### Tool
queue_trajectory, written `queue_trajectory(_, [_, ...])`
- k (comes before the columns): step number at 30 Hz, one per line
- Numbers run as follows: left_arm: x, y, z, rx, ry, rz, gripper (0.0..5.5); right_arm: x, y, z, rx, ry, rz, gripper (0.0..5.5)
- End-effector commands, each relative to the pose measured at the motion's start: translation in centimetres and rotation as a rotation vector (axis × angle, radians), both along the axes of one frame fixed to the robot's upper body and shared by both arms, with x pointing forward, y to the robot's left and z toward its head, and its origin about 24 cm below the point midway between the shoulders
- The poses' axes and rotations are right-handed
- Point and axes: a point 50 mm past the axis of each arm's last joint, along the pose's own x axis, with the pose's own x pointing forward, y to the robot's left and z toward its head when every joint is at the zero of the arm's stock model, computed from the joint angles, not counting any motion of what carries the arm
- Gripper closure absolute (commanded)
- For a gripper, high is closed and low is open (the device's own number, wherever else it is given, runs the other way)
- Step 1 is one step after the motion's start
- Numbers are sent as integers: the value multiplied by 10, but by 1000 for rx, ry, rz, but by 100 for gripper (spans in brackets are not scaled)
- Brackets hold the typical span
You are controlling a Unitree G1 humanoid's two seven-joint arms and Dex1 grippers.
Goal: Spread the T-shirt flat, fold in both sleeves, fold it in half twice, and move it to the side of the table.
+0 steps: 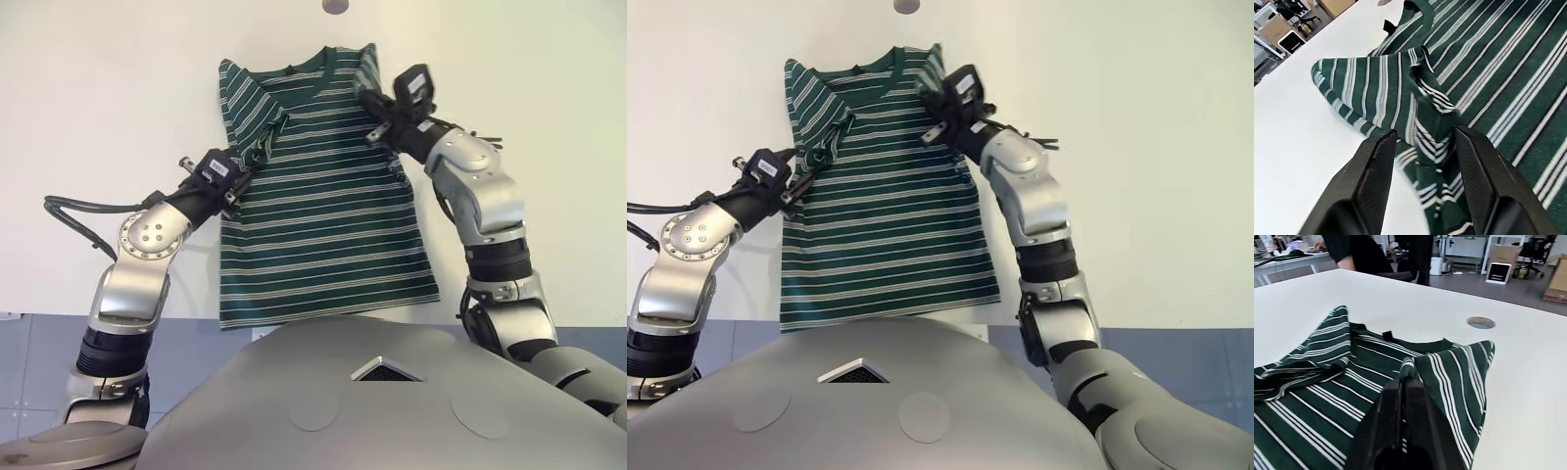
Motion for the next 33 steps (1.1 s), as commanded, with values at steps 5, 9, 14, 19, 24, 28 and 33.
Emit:
queue_trajectory(5, [-10, -29, -14, 41, 27, -216, 339, 9, 30, -4, -119, 17, 104, 506])
queue_trajectory(9, [-9, -30, -9, -15, 13, -232, 339, -7, 25, 13, -44, 21, 289, 432])
queue_trajectory(14, [-23, 1, 47, -2, -95, -351, 339, -30, -51, 44, -226, -70, 605, 320])
queue_trajectory(19, [-73, 68, 64, 505, 77, -778, 266, -81, -135, 42, -598, -59, 1058, 226])
queue_trajectory(24, [-103, 84, 58, 597, -32, -1019, 266, -122, -146, 13, -643, -246, 1270, 226])
queue_trajectory(28, [-129, 78, 46, 513, -51, -1102, 266, -138, -148, 4, -632, -310, 1323, 226])
queue_trajectory(33, [-134, 65, 32, 472, -116, -1082, 266, -129, -145, 2, -630, -358, 1286, 226])
